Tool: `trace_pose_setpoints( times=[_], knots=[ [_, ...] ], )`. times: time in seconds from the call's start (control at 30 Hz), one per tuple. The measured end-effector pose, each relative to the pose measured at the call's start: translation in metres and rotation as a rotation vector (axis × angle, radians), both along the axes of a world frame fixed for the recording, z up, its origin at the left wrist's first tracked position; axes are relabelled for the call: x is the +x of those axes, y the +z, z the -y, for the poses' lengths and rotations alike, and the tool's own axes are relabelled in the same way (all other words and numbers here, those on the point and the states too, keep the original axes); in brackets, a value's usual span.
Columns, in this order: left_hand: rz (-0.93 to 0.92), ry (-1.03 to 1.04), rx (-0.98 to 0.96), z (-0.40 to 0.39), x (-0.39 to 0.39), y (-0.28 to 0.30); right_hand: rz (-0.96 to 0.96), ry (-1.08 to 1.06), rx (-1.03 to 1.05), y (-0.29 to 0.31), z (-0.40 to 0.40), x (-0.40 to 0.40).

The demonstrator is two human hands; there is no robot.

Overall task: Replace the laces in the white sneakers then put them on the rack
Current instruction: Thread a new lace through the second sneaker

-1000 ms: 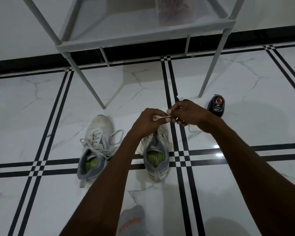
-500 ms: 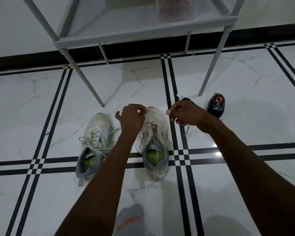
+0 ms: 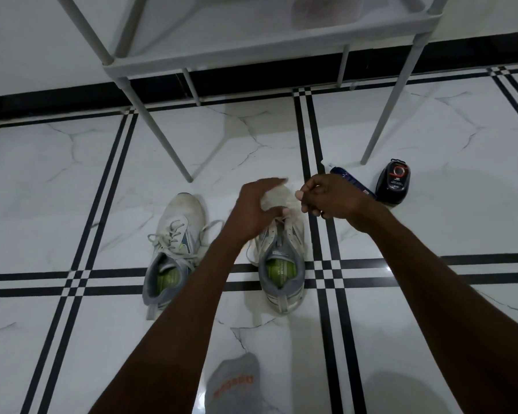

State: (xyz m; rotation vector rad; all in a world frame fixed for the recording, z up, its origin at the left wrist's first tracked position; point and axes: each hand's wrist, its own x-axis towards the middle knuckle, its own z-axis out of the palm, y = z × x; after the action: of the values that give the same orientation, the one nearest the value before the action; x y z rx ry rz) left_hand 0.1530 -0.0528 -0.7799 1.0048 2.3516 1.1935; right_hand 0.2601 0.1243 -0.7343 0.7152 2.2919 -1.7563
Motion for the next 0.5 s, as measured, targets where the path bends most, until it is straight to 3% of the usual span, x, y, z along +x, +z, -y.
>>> trace_pose_setpoints(
  times=[0.07, 0.2, 0.37, 0.5],
  knots=[
    [0.000, -0.030, 0.041, -0.009, 0.010, 0.000, 0.009, 0.000, -0.009, -0.001, 0.003, -0.002],
    [-0.086, 0.230, -0.065, -0.002, -0.002, -0.011, -0.002, 0.064, -0.031, 0.000, 0.005, -0.001],
    [-0.050, 0.257, -0.042, 0.001, -0.001, -0.018, -0.050, 0.194, -0.102, -0.001, 0.011, -0.004],
    [-0.058, 0.298, -0.018, 0.016, 0.006, -0.014, -0.051, 0.124, -0.018, -0.015, 0.013, -0.010]
  ],
)
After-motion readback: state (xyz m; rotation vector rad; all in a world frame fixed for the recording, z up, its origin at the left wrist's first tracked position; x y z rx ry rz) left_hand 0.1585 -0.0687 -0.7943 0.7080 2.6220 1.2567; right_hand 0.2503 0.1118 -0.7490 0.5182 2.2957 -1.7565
